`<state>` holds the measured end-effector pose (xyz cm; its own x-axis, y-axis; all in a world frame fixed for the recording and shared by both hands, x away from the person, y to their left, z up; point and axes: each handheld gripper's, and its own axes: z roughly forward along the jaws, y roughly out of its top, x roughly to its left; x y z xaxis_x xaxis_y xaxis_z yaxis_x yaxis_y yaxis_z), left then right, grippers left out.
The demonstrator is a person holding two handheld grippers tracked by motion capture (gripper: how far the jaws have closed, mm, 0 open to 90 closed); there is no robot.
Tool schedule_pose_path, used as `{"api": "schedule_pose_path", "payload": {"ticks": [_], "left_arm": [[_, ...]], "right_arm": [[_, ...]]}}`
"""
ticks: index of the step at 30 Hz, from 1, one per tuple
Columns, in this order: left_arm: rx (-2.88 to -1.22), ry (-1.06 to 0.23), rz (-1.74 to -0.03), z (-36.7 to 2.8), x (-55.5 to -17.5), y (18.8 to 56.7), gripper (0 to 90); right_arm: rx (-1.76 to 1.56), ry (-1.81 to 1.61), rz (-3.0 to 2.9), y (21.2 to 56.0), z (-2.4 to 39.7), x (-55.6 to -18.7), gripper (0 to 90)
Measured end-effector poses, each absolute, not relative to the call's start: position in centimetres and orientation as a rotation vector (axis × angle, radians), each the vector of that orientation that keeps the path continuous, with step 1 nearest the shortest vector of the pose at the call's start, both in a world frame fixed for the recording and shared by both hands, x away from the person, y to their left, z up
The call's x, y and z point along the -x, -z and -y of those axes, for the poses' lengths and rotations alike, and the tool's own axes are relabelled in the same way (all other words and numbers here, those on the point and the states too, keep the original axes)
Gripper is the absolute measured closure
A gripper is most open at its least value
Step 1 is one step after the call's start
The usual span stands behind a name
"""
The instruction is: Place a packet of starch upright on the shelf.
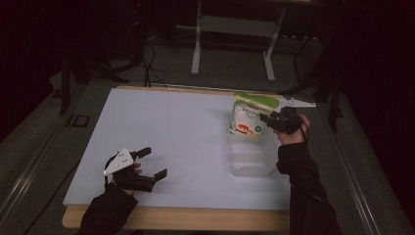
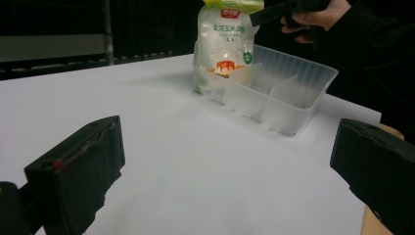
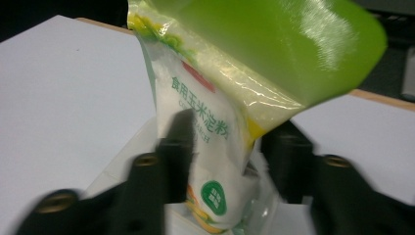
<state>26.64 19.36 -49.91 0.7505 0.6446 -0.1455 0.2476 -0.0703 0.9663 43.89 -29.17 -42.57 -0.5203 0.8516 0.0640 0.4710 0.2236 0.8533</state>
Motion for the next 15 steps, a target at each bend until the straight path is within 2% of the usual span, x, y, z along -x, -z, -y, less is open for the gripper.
{"api": "schedule_pose_path", "payload": {"ticks": [7, 11, 15], "left_arm": [[-1.654, -0.372, -0.721, -19.2, -26.6, 49.9, 0.2], [-1.661, -0.379, -0.706, -19.1, -26.3, 49.8, 0.2], [-1.669, -0.381, -0.682, -19.2, -26.1, 49.6, 0.2]], "right_arm": [[-1.26, -1.254, -2.067, 41.5, 29.3, -41.7, 20.6], [-1.216, -1.274, -2.105, 41.5, 28.8, -39.7, 14.3], [-1.192, -1.335, -2.09, 41.2, 28.3, -37.6, 14.9]]}}
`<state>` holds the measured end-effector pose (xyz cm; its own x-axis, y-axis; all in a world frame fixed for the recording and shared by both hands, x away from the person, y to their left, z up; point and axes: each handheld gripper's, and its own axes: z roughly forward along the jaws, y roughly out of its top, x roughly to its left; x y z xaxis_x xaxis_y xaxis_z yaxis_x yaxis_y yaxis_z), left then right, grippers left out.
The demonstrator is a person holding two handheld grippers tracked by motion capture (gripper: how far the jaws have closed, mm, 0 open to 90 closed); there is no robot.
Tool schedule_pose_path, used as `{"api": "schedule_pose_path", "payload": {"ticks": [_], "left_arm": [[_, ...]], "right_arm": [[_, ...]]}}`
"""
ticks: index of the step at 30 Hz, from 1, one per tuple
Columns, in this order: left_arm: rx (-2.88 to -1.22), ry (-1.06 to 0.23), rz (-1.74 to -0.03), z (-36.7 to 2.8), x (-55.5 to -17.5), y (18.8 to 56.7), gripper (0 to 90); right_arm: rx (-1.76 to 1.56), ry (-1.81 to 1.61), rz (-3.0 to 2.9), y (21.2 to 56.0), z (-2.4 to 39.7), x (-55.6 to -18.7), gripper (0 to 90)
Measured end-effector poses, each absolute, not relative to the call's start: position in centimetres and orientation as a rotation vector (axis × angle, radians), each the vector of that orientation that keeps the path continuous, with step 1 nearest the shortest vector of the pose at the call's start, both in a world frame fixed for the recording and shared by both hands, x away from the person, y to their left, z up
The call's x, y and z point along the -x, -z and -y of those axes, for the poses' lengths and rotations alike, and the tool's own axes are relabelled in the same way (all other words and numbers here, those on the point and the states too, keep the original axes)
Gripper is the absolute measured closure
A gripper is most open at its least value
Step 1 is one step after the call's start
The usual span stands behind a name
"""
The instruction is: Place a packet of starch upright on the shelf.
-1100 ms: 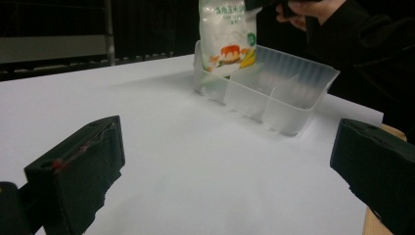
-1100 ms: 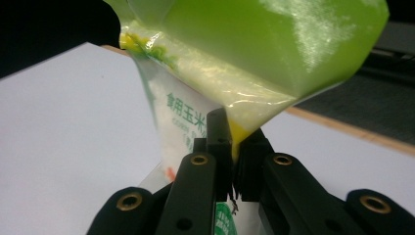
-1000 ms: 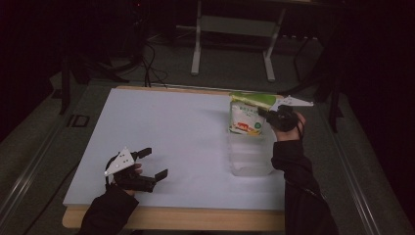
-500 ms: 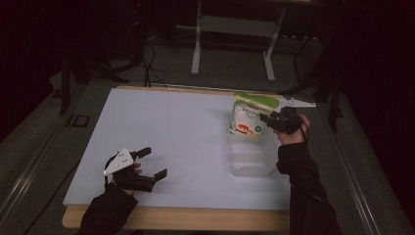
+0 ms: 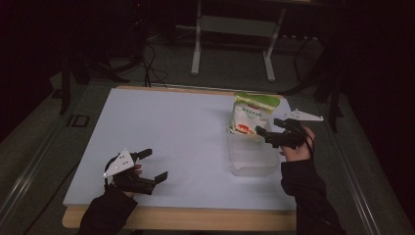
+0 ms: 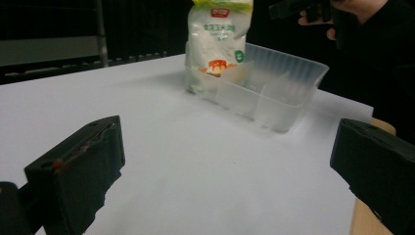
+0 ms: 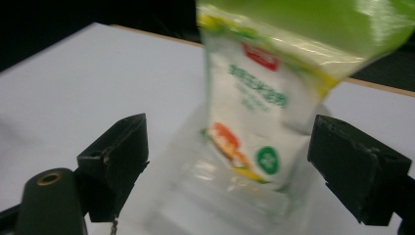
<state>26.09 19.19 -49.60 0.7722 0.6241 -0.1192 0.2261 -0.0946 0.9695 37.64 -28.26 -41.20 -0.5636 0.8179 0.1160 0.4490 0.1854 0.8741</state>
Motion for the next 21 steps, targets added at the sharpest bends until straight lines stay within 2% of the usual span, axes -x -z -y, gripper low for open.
{"api": "schedule_pose_path", "payload": {"ticks": [21], "left_arm": [[-1.681, -0.364, -0.682, -19.3, -26.1, 49.8, 0.2]], "right_arm": [[-0.946, -1.482, -2.172, 40.9, 24.8, -29.7, 14.9]]}}
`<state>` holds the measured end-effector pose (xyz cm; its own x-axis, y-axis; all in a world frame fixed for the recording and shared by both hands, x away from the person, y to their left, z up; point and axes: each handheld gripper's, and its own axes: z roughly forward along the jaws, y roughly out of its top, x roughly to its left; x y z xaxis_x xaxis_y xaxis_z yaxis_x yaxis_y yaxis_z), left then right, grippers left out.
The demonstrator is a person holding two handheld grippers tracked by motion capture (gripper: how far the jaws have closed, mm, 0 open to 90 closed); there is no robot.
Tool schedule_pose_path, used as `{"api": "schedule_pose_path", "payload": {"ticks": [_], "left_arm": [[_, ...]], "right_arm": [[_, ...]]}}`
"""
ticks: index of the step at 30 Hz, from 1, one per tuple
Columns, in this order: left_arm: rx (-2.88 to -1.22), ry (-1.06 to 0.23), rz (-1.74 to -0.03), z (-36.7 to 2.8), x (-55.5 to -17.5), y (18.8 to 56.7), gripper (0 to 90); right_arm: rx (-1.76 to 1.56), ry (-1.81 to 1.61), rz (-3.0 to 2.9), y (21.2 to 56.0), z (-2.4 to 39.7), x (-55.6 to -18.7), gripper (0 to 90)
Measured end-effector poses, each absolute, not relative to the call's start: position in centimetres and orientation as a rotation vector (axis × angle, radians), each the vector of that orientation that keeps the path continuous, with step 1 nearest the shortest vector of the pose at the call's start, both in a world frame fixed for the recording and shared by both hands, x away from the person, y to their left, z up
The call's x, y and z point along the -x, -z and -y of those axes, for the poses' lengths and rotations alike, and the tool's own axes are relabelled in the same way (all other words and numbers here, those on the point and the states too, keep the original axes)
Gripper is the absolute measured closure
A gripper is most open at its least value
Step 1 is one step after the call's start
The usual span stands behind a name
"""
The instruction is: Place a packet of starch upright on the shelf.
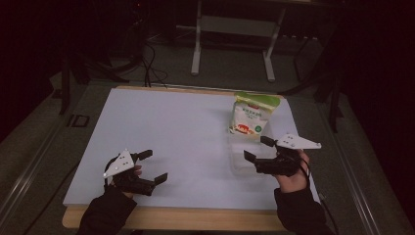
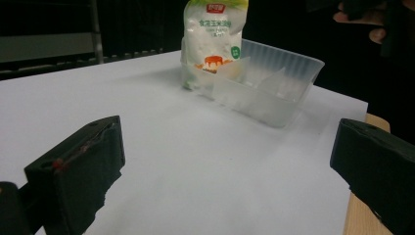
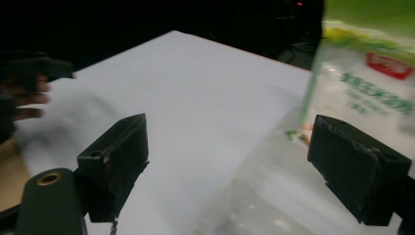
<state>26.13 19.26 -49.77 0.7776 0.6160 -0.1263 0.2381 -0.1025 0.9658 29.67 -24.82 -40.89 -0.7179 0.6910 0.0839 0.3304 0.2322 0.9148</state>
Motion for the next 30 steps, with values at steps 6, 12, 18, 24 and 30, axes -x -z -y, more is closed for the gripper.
{"api": "schedule_pose_path", "payload": {"ticks": [6, 12, 18, 24, 30], "left_arm": [[-1.682, -0.36, -0.683, -19.3, -26.2, 49.9, 0.2], [-1.685, -0.356, -0.684, -19.2, -26.1, 49.9, 0.2], [-1.692, -0.356, -0.678, -19.1, -26.1, 50.0, 0.2], [-1.684, -0.348, -0.68, -19.2, -26.1, 50.1, 0.2], [-1.681, -0.344, -0.683, -19.3, -26.1, 50.2, 0.2]], "right_arm": [[-0.887, -1.509, -2.2, 41.7, 24.0, -27.5, 15.1], [-0.842, -1.519, -2.239, 42.8, 23.5, -25.7, 15.5], [-0.814, -1.497, -2.274, 44.2, 23.5, -24.4, 15.5], [-0.818, -1.49, -2.303, 45.4, 23.8, -23.7, 15.2], [-0.792, -1.458, -2.321, 46.3, 24.3, -22.9, 14.7]]}}
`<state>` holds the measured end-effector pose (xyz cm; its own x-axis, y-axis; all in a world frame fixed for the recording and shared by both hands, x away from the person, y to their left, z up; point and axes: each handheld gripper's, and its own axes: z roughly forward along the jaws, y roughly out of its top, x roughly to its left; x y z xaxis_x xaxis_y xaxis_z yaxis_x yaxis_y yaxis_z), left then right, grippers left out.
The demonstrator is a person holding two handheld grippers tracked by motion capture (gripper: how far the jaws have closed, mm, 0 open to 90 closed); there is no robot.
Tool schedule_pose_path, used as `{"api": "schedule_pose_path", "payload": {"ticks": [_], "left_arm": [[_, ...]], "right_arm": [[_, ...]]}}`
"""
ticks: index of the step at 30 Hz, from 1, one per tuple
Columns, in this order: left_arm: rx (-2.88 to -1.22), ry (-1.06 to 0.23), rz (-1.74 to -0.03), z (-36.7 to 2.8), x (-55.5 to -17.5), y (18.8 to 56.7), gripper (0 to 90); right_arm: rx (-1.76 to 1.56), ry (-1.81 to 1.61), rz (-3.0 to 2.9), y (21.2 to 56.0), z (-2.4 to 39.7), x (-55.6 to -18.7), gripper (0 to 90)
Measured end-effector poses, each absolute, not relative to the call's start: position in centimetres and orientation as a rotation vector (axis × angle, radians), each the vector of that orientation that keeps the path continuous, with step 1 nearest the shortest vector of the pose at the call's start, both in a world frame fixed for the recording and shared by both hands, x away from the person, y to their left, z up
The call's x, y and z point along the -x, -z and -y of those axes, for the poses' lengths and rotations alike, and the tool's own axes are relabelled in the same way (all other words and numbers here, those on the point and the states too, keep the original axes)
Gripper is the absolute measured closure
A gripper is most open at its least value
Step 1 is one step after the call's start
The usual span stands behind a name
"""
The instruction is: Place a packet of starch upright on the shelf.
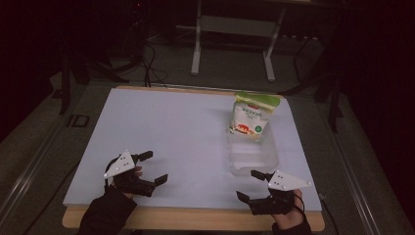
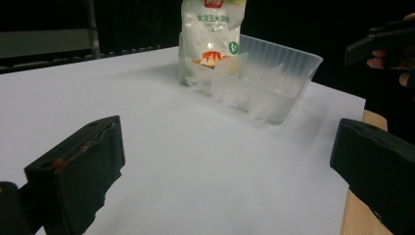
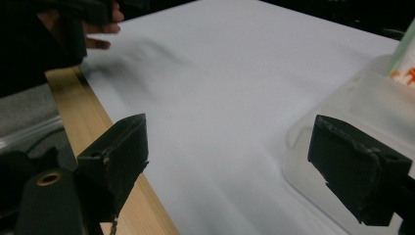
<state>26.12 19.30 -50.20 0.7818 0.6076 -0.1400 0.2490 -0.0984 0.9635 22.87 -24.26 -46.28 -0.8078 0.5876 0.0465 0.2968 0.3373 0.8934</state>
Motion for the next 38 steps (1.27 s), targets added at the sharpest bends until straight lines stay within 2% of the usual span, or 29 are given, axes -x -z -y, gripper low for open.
{"api": "schedule_pose_path", "payload": {"ticks": [21, 38], "left_arm": [[-1.688, -0.328, -0.696, -19.3, -26.3, 50.9, 0.2], [-1.702, -0.337, -0.691, -19.2, -26.3, 51.0, 0.2]], "right_arm": [[-0.841, -1.368, -2.267, 47.8, 27.9, -22.1, 14.6], [-0.895, -1.431, -2.237, 47.9, 28.6, -22.5, 15.0]]}}
